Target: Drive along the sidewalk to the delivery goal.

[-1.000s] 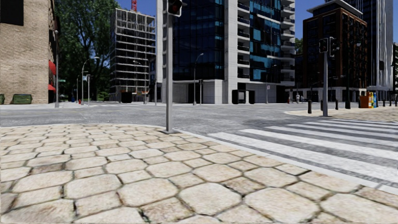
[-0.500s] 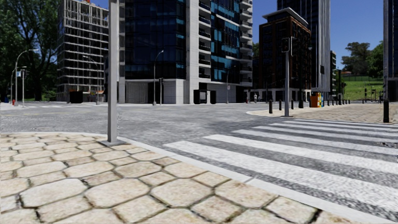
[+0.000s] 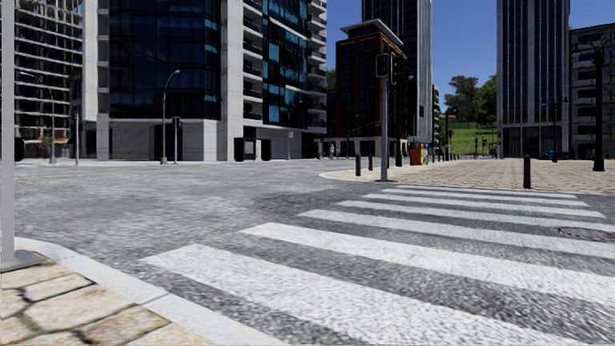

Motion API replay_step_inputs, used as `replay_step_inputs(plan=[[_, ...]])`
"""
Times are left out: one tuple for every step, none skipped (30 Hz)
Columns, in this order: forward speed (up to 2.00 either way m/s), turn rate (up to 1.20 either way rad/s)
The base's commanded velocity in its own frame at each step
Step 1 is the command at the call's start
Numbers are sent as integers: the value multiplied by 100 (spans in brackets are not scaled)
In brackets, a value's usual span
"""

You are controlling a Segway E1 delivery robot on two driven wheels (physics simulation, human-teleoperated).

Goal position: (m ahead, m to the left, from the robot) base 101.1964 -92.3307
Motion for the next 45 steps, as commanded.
replay_step_inputs(plan=[[191,-61],[191,-61],[191,-61],[191,-61],[191,-61],[191,-61],[191,-61],[190,-61],[184,-61],[173,-61],[166,-61],[161,-61],[158,-61],[152,-61],[152,-61],[151,-61],[149,-61],[148,-61],[148,-61],[148,-61],[148,-61],[148,-54],[148,-50],[148,-35],[148,0],[148,0],[148,0],[148,0],[148,0],[148,0],[148,0],[148,0],[148,0],[148,0],[148,0],[148,0],[148,0],[148,0],[148,0],[148,0],[148,0],[148,-4],[148,-9],[148,-16],[148,-27]])
